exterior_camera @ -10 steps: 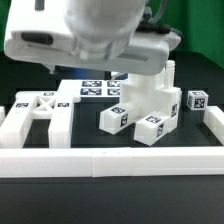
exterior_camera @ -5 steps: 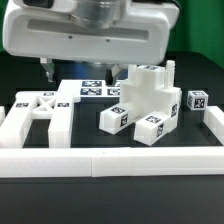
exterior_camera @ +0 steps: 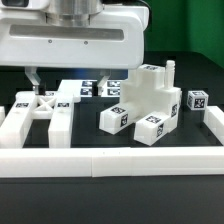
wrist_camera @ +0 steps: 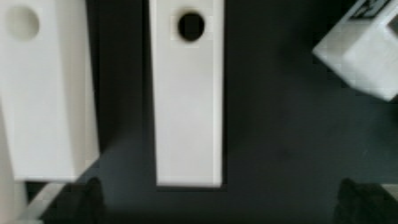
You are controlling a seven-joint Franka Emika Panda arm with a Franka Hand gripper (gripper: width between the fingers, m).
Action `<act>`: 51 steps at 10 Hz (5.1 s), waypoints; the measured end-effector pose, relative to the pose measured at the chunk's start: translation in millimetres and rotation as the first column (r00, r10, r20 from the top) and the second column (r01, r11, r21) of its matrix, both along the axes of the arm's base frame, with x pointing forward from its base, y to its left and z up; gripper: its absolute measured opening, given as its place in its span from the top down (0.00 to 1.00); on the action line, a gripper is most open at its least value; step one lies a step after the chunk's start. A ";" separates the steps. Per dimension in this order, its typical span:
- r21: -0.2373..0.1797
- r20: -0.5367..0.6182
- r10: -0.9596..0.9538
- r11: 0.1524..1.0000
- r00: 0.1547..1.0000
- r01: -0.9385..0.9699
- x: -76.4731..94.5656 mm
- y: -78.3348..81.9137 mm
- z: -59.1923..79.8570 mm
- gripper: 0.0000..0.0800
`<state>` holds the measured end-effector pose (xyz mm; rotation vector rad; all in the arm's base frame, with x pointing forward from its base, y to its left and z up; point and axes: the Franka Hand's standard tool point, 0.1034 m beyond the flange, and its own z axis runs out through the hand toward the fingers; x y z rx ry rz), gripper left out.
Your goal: Assemble chair
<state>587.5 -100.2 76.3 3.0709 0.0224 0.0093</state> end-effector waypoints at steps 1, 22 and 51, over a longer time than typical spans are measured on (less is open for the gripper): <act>0.006 -0.004 0.005 1.000 1.000 -0.005 -6.7 -2.9 -3.4 0.19; 0.114 -0.166 -0.079 0.989 0.983 0.098 -31.6 -6.1 -71.9 0.19; 0.098 -0.144 -0.793 0.584 0.592 0.806 -66.9 98.8 54.8 0.64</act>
Offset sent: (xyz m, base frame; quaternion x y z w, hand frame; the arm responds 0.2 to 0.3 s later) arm -0.0013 0.0229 -0.0337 0.0888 -0.0229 0.0225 0.9955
